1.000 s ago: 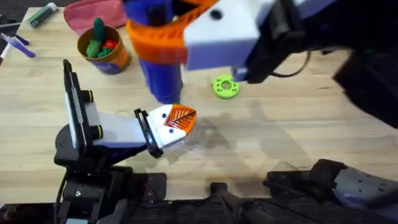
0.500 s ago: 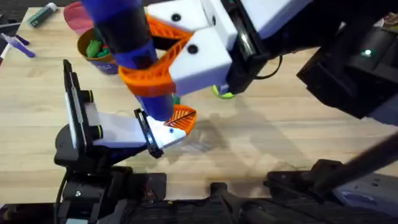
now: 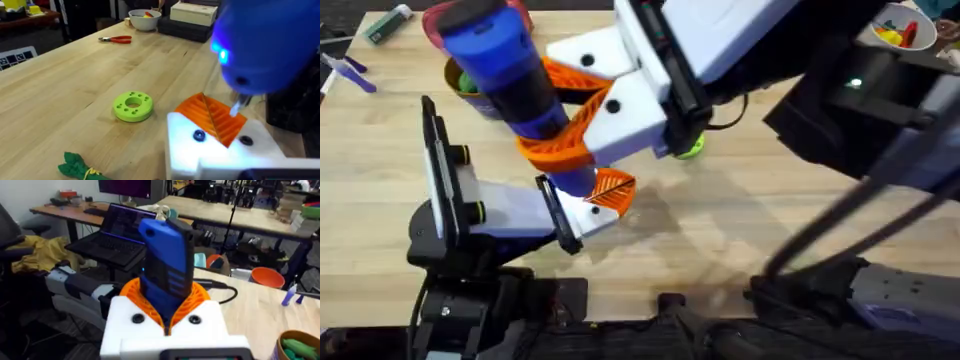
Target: Pick up the gripper from the table and insert it into the empty holder that is missing its gripper. Then pick up a screw, insert it into the mounting hole, and use the screwdriver to tighten it. Finally, clean up the table by picking up the vegetable and placing it into the bucket.
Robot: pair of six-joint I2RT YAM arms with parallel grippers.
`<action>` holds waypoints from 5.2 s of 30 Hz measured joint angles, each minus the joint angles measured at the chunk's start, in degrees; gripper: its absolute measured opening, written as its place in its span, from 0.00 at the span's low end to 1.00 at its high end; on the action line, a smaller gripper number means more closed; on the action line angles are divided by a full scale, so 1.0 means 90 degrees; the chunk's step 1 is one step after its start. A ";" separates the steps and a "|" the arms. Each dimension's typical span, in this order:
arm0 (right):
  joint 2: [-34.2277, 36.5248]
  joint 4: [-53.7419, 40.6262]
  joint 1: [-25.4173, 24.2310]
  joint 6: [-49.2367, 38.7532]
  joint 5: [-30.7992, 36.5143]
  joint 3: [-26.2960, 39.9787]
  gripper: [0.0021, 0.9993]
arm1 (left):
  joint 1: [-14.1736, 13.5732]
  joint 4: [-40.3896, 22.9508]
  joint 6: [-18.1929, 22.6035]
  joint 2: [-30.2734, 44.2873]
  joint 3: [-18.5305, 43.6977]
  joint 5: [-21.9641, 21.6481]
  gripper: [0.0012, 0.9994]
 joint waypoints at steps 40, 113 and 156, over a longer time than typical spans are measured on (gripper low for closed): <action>0.0301 0.0160 -0.0024 -0.0274 -0.0002 0.0000 0.02 | 0.0000 0.0000 0.0000 0.0001 0.0000 -0.0001 0.02; 0.0469 0.0165 -0.0219 -0.0009 -0.0882 0.0403 0.02 | 0.0000 -0.0002 0.0000 -0.0001 0.0000 0.0018 0.02; 0.0874 0.0141 -0.0095 -0.0274 -0.0634 0.0403 0.02 | 0.0000 -0.0002 0.0000 0.0002 0.0000 0.0018 0.02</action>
